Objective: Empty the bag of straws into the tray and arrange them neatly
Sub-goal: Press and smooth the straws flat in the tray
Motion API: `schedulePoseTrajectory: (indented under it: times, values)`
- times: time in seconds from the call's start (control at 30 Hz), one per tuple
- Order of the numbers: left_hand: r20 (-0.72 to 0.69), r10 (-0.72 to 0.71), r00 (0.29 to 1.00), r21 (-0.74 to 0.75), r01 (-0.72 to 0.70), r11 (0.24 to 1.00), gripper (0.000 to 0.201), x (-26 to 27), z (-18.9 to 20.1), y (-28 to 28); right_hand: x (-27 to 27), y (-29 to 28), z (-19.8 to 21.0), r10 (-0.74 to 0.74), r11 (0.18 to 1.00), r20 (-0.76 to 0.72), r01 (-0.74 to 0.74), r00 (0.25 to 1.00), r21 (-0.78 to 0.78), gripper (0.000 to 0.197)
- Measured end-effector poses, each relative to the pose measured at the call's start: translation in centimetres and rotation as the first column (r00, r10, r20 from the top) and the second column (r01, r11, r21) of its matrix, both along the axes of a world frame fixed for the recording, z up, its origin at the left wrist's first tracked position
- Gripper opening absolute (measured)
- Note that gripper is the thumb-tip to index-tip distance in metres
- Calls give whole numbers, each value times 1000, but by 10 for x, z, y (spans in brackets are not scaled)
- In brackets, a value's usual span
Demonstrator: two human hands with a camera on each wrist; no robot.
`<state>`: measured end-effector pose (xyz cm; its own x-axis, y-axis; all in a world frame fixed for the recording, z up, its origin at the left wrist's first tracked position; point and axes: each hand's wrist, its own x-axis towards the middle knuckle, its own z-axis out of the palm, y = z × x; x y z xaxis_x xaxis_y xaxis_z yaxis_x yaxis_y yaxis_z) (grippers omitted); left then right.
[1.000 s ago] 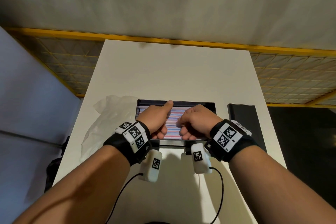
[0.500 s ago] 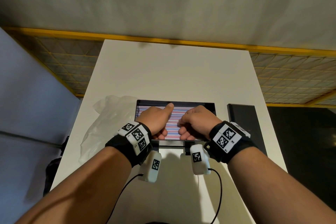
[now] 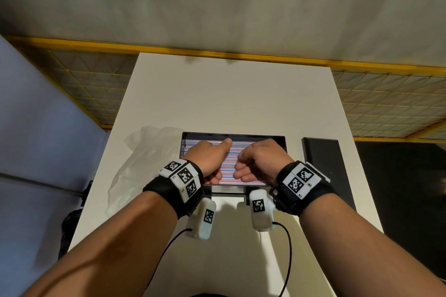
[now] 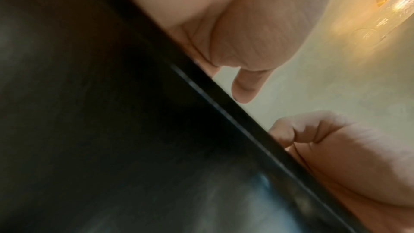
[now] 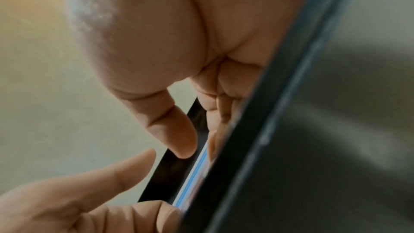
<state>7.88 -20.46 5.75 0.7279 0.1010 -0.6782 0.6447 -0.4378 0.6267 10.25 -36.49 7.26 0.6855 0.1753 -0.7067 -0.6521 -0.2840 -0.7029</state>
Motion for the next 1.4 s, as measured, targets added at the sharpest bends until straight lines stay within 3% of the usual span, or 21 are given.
schedulePoseTrajectory:
  times: [0.33, 0.73, 1.07, 1.4]
  values:
    - [-33, 110, 993, -114, -113, 987, 61, 3, 6, 2, 0, 4, 4, -117, 985, -31, 119, 993, 121, 12]
    - [-46, 83, 995, -123, -88, 988, 47, 2, 8, 1, 2, 3, 4, -123, 985, -21, 125, 992, 119, 13]
    - [-44, 104, 994, -120, -108, 987, 45, 3, 5, 1, 2, 6, -2, -193, 968, -38, 197, 980, 156, 19]
    - [-33, 84, 996, -108, -87, 990, 46, 0, 13, 1, 0, 6, 4, -154, 978, -26, 157, 988, 141, 12]
